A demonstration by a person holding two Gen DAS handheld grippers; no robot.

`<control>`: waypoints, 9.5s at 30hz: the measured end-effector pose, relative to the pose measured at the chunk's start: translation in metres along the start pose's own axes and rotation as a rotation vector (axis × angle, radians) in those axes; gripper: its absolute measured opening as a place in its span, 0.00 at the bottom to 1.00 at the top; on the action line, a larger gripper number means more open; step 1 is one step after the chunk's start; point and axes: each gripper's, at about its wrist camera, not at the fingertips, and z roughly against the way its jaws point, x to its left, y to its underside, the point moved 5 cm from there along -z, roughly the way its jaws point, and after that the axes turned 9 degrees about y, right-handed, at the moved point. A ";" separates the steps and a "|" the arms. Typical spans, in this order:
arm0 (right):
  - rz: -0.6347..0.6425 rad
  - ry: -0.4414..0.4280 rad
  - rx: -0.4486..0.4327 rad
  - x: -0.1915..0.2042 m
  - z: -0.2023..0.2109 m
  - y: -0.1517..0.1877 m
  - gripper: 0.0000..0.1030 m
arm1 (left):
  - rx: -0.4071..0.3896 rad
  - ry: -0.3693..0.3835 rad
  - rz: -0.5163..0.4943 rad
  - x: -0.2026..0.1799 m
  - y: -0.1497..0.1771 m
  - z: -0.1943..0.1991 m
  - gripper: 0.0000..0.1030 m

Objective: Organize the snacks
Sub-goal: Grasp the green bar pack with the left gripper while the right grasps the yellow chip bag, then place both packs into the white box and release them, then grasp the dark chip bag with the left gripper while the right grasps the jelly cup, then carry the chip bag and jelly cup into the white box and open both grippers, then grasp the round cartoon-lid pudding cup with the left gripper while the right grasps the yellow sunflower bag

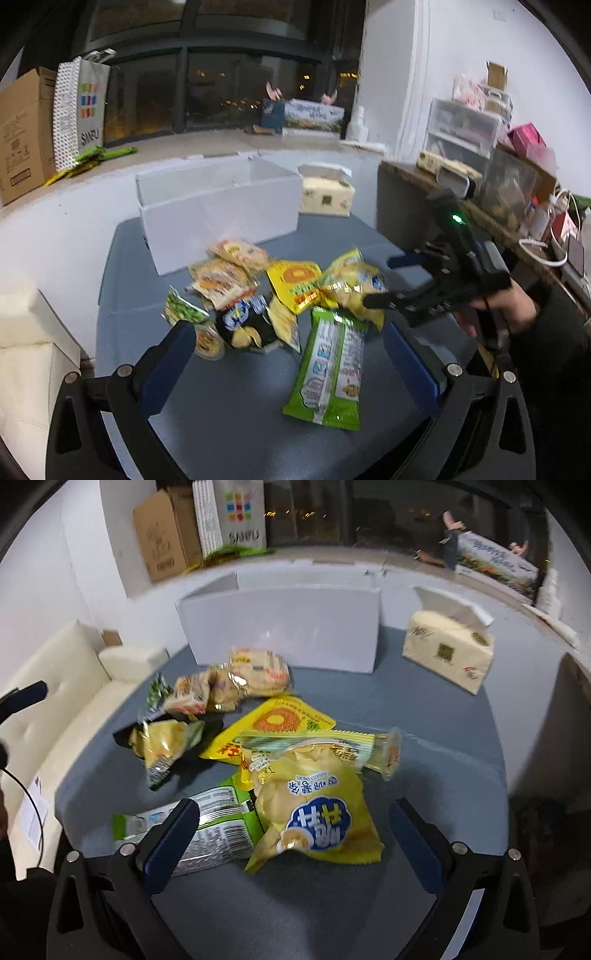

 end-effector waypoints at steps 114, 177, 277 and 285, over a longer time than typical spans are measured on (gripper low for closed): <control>-0.175 -0.008 -0.297 -0.033 0.097 -0.021 1.00 | -0.124 0.056 0.189 0.037 -0.035 0.007 1.00; -0.184 0.006 -0.085 -0.056 -0.005 0.034 0.89 | 0.198 -0.046 0.047 0.046 0.012 -0.116 0.54; -0.249 -0.062 0.013 0.018 -0.012 -0.001 1.00 | -0.063 -0.097 0.122 0.054 0.019 -0.011 1.00; -0.225 0.021 0.084 0.035 -0.061 -0.027 1.00 | -0.051 -0.086 0.142 0.057 0.028 -0.017 1.00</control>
